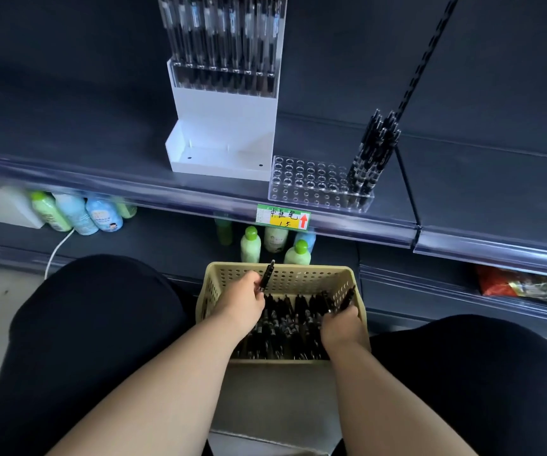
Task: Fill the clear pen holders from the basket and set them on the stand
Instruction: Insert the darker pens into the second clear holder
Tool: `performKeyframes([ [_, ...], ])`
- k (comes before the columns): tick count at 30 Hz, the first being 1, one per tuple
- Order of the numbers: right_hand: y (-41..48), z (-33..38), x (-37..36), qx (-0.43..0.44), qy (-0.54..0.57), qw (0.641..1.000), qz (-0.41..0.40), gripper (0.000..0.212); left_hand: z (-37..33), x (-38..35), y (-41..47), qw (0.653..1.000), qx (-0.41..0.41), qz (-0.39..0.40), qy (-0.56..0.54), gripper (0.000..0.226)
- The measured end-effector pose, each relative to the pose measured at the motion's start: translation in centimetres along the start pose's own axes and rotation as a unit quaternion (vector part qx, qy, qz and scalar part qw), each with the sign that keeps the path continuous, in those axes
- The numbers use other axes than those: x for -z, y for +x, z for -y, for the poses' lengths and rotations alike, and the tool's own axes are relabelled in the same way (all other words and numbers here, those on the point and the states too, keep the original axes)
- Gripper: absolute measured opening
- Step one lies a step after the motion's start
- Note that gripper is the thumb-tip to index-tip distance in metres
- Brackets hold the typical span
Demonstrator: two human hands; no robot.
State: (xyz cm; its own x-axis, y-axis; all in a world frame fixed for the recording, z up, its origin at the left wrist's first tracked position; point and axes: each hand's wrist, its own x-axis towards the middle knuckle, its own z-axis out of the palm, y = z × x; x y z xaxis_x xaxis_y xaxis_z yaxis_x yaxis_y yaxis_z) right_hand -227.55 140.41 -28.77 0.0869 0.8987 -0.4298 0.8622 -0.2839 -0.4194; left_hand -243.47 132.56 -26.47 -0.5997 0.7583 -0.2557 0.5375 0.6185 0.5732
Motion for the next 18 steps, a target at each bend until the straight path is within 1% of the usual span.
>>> performKeyframes([
  [2, -0.3, -0.3, 0.0, -0.015, -0.006, 1.000, 0.014, 0.017, -0.2, -0.1, -0.2, 1.000, -0.002, -0.003, -0.001, 0.030],
  [5, -0.6, -0.3, -0.1, -0.051, -0.005, 0.997, 0.058, 0.036, -0.5, -0.3, -0.7, 1.000, -0.002, 0.005, -0.002, 0.028],
  [7, -0.9, 0.0, 0.0, -0.063, -0.006, 0.996, 0.063, 0.039, -0.7, -0.5, -0.9, 1.000, 0.001, 0.009, 0.000, 0.028],
  [11, -1.1, 0.8, 0.4, 0.012, -0.006, 0.999, 0.031, 0.023, -0.9, -0.7, -0.9, 1.000, -0.013, 0.006, -0.001, 0.030],
  [15, -1.4, 1.2, 0.6, 0.053, -0.005, 0.998, 0.018, 0.023, -0.9, -0.6, -0.9, 1.000, -0.010, 0.016, 0.015, 0.026],
  [18, -1.4, 1.8, 0.7, 0.073, -0.005, 0.997, 0.008, 0.025, -0.9, -0.6, -0.7, 0.998, -0.004, 0.021, 0.059, 0.019],
])
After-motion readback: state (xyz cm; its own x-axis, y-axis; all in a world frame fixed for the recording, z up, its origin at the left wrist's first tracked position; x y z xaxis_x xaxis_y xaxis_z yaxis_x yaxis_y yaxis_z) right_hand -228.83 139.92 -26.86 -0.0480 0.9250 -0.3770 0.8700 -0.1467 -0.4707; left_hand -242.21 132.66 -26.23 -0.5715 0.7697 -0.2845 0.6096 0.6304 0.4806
